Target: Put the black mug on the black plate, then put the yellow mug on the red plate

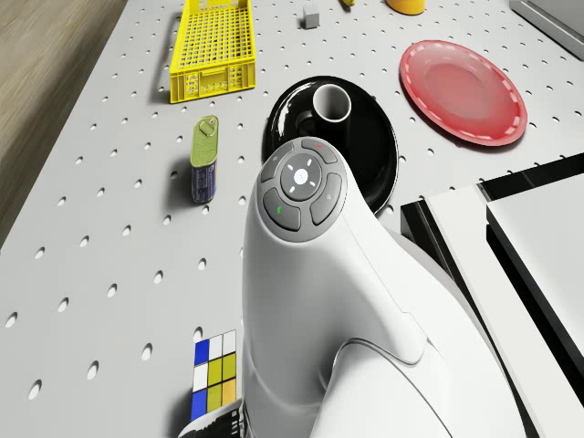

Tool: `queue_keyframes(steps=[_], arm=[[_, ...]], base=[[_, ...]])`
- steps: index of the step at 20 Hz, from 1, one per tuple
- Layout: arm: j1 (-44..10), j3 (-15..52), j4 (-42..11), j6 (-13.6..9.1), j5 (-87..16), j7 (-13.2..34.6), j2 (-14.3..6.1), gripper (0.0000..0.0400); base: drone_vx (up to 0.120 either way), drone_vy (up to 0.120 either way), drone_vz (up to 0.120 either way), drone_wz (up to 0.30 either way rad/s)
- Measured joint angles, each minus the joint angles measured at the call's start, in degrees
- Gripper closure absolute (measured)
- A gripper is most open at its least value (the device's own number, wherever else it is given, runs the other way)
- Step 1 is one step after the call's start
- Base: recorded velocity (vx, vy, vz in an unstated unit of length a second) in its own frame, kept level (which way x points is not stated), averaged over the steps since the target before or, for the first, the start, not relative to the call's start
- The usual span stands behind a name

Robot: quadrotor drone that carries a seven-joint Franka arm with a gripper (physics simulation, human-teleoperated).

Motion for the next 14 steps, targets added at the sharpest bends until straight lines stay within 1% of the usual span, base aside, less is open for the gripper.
queue_keyframes(steps=[14], arm=[[-0.11,0.09,0.02,0.72,0.29,-23.35,-0.78,0.0300]], base=[[0.000,0.000,0.000,-0.300]])
